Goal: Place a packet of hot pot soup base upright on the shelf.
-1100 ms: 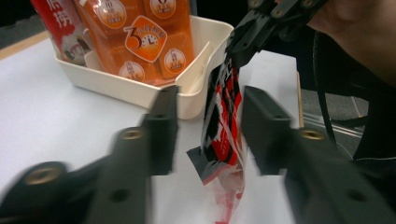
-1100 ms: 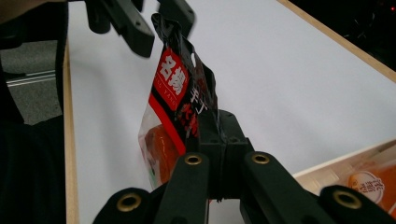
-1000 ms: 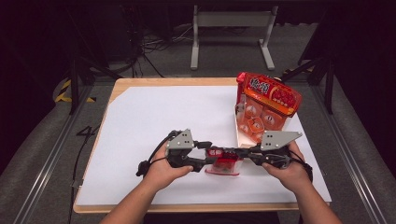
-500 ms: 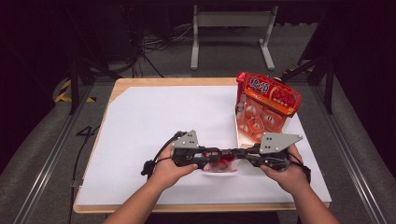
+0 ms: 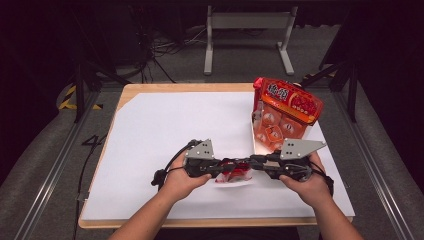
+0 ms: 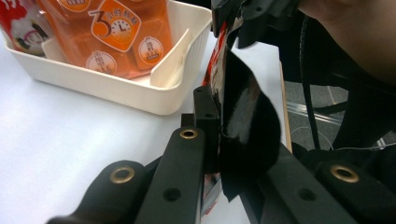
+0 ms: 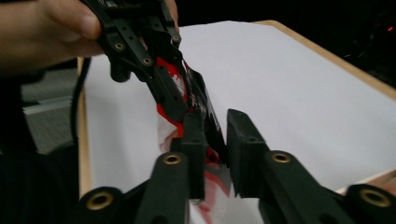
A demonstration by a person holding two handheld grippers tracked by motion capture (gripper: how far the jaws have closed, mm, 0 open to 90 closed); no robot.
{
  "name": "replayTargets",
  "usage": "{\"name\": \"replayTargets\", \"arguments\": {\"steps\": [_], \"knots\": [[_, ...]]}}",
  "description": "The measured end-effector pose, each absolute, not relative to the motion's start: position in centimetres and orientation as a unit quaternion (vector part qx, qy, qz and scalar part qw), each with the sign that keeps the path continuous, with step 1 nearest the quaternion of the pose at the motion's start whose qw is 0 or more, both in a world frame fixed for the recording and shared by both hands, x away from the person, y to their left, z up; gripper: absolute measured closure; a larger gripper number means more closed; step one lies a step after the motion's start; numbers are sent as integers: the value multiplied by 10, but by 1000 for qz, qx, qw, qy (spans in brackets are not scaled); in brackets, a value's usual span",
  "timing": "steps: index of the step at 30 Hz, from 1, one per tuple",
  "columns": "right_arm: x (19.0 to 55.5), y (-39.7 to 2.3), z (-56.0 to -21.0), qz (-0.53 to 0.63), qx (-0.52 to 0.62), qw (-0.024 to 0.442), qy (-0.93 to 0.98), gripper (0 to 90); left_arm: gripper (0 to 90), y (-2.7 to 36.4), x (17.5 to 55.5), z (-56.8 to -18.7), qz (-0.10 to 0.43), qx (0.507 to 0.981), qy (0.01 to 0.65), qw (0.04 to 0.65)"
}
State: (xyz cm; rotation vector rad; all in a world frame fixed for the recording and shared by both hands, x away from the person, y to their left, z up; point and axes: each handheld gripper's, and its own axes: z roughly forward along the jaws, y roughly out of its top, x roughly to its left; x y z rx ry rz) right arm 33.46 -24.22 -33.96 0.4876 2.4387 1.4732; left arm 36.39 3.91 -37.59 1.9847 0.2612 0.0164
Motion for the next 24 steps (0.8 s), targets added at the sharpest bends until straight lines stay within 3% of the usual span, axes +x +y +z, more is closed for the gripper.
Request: {"name": "replayTargets", "arguments": {"steps": [9,24], "knots": [[335,-255,-333,523,203,118,819,614,899,45,367,-364,14,833,107,542],[325,-296,-319,529,250,153,796,576,898,39,384,-337,16,832,99,545]]}}
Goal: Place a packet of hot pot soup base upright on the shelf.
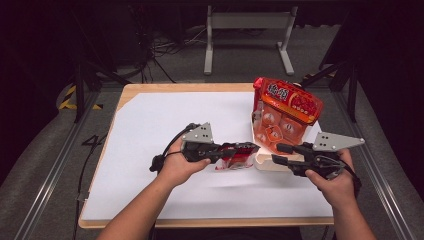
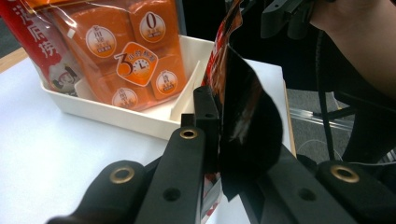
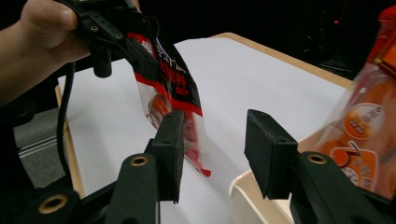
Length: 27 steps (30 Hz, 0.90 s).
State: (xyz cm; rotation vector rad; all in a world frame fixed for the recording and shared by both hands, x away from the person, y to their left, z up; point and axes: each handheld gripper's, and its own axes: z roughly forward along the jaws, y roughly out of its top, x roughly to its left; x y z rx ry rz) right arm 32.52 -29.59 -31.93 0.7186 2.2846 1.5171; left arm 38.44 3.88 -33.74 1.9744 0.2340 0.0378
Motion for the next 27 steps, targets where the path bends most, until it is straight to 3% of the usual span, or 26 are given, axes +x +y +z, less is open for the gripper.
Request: {"name": "replayTargets", "arguments": {"steps": [27], "knots": [[322,-355,-311,526,328,200,759,528,898,3,421,-312,-3,822,77,564]]}}
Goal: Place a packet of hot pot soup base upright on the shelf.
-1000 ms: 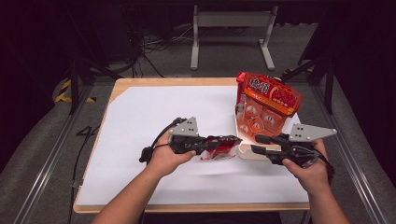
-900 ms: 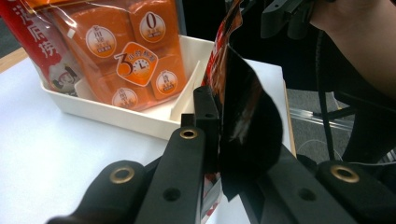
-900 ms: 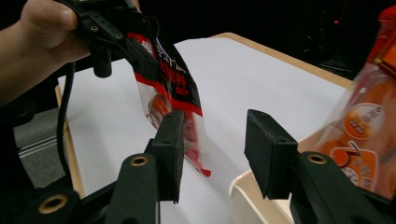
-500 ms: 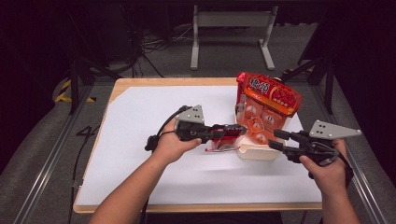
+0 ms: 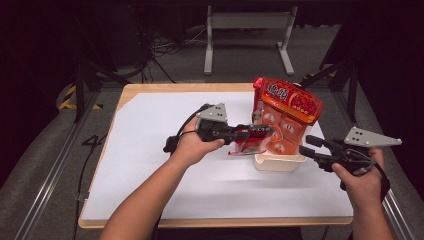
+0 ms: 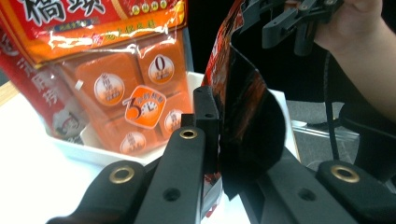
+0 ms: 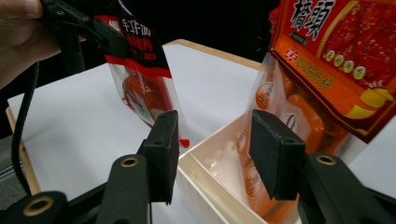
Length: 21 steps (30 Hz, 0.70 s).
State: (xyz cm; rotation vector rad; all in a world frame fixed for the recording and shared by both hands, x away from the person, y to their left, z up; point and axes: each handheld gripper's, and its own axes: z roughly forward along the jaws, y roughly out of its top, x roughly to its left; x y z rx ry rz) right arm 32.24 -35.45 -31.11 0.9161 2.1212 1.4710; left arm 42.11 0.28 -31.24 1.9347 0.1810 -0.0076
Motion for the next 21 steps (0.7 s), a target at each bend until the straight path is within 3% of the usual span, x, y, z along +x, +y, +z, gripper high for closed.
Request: {"name": "replayTargets", "arguments": {"steps": [21], "knots": [[312,-381,-295,549,336,233,729,521,897,-51,434,-317,-38,827,39,560]]}}
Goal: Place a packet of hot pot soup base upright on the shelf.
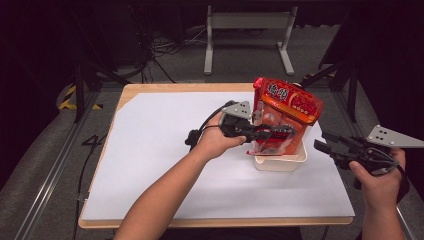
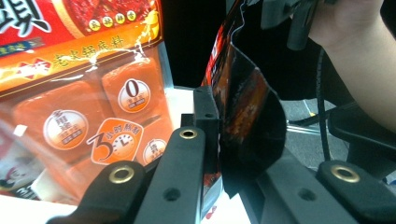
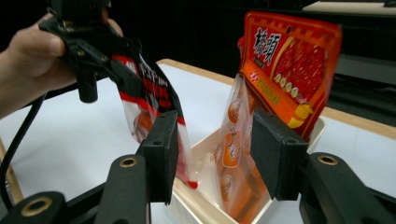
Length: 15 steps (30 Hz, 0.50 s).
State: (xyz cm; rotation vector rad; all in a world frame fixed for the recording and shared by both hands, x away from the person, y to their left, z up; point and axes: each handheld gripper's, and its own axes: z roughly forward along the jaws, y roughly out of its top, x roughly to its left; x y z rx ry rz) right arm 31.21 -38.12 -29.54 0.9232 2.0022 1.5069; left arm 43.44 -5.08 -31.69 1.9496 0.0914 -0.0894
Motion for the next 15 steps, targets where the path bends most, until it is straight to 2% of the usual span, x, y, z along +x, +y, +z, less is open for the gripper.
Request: {"name": "replayTargets", "arguments": {"steps": [15], "knots": [[305,-394,-288,563,341,250,710,513,896,-80,437,-328,-60,828,16,557]]}}
